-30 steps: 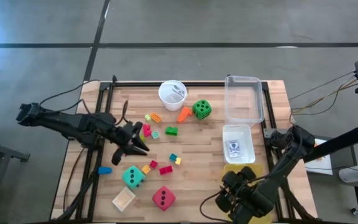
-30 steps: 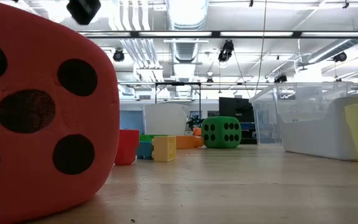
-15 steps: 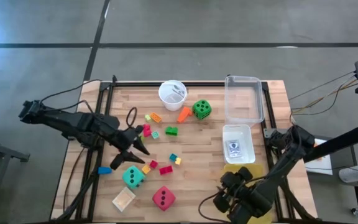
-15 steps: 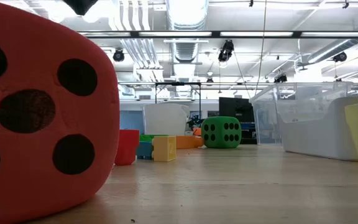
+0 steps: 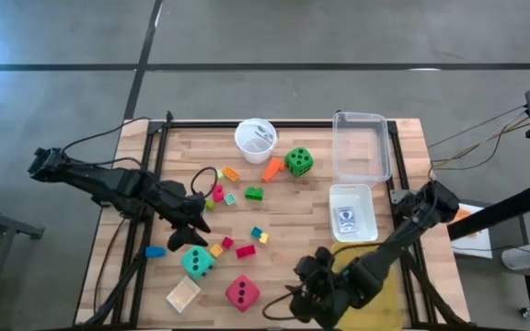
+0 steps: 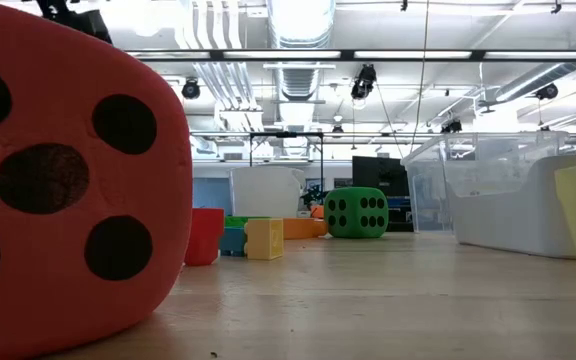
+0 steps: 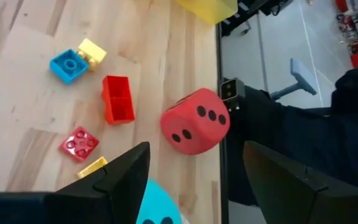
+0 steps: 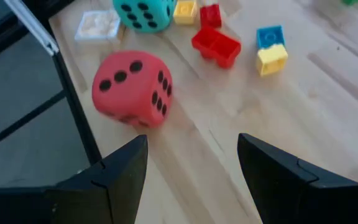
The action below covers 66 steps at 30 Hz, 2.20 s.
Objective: Pick & Place Toys
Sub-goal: Put the red dice into the transparent bin
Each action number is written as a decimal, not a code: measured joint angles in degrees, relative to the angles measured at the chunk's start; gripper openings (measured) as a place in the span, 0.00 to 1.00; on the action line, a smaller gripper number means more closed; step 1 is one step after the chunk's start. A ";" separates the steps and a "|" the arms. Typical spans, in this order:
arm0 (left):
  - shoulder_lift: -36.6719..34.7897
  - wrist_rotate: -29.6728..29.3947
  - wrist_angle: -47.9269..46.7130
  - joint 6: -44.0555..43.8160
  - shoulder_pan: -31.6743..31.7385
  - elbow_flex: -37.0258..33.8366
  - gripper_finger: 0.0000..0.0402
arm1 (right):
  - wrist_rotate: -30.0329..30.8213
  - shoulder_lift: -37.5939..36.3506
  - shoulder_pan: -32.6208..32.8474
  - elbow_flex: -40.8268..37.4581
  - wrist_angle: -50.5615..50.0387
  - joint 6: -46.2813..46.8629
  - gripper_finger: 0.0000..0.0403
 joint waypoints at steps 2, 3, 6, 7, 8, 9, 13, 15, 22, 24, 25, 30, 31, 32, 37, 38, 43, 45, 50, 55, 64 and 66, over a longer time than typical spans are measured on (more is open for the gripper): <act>-0.20 -0.02 -0.59 0.01 0.00 0.00 0.65 | -0.36 0.00 -1.05 0.00 0.51 -0.22 0.61; -0.42 -0.02 -0.88 0.00 0.00 0.00 0.65 | -1.18 0.00 -1.58 0.00 0.96 -0.24 0.61; -1.31 -0.26 -1.24 0.02 0.00 0.00 0.65 | -3.23 0.04 -2.99 0.00 2.90 0.20 0.61; -1.63 -0.63 -1.34 -0.04 0.00 0.00 0.65 | -3.27 0.04 -3.32 0.00 3.38 0.62 0.61; -1.96 -1.05 -1.45 -0.04 0.00 0.00 0.65 | -3.28 0.04 -3.65 0.00 3.73 0.81 0.61; -2.39 -1.12 -1.60 -0.04 0.00 0.00 0.65 | -3.29 0.04 -3.89 0.00 4.12 0.44 0.61; -3.83 -1.50 -2.63 0.01 0.00 0.00 0.65 | -3.28 0.04 -4.22 0.00 6.38 -0.86 0.61; -4.50 -1.49 -2.61 0.02 0.00 -0.01 0.65 | -3.30 0.04 -4.18 0.00 7.69 -2.55 0.61; -5.86 -1.49 -2.66 0.08 0.00 -0.11 0.66 | -3.32 0.04 -4.33 0.00 9.03 -5.14 0.61; -5.97 -1.51 -2.81 0.38 0.00 -0.11 0.66 | -3.30 0.04 -4.33 0.00 9.05 -5.12 0.61; -5.97 -1.64 -2.85 0.70 0.00 -0.11 0.66 | -3.30 0.04 -4.31 0.00 9.09 -5.86 0.61; -6.01 -1.71 -3.02 1.59 0.00 -0.11 0.66 | -3.30 0.04 -4.18 0.00 11.12 -12.59 0.61; -6.01 -1.71 -3.02 1.59 0.00 -0.11 0.66 | -3.29 0.04 -4.18 0.00 11.81 -13.45 0.61; -6.01 -1.71 -3.02 1.63 0.00 -0.11 0.66 | -3.30 0.04 -4.18 0.00 12.57 -14.21 0.61; -6.01 -1.71 -3.02 1.75 0.00 -0.11 0.66 | -3.54 0.04 -4.50 0.00 13.49 -15.72 0.61; -6.01 -1.71 -3.02 1.75 0.00 -0.11 0.66 | -3.78 0.04 -4.50 0.00 13.45 -15.48 0.62; -6.01 -1.71 -3.02 1.75 0.00 -0.11 0.66 | -6.31 0.04 -4.88 -0.04 13.34 -13.90 0.79; -6.01 -1.71 -3.02 1.75 0.00 -0.11 0.66 | -6.25 0.04 -4.88 -0.04 13.33 -13.49 0.89; -6.01 -1.71 -3.00 1.75 0.00 -0.11 0.66 | -6.25 0.04 -5.18 -0.11 13.20 -13.14 0.97; -6.01 -1.71 -3.00 1.98 0.00 -0.11 0.66 | -9.34 0.04 -5.80 -0.32 13.05 -11.18 0.92; -6.46 -3.42 -3.04 3.55 0.07 -0.11 0.66 | -19.59 6.38 -9.86 0.34 17.07 -2.46 0.91; -6.92 -4.83 -3.58 3.50 0.07 -0.11 0.66 | -20.12 7.45 -10.82 0.96 17.64 -2.51 0.91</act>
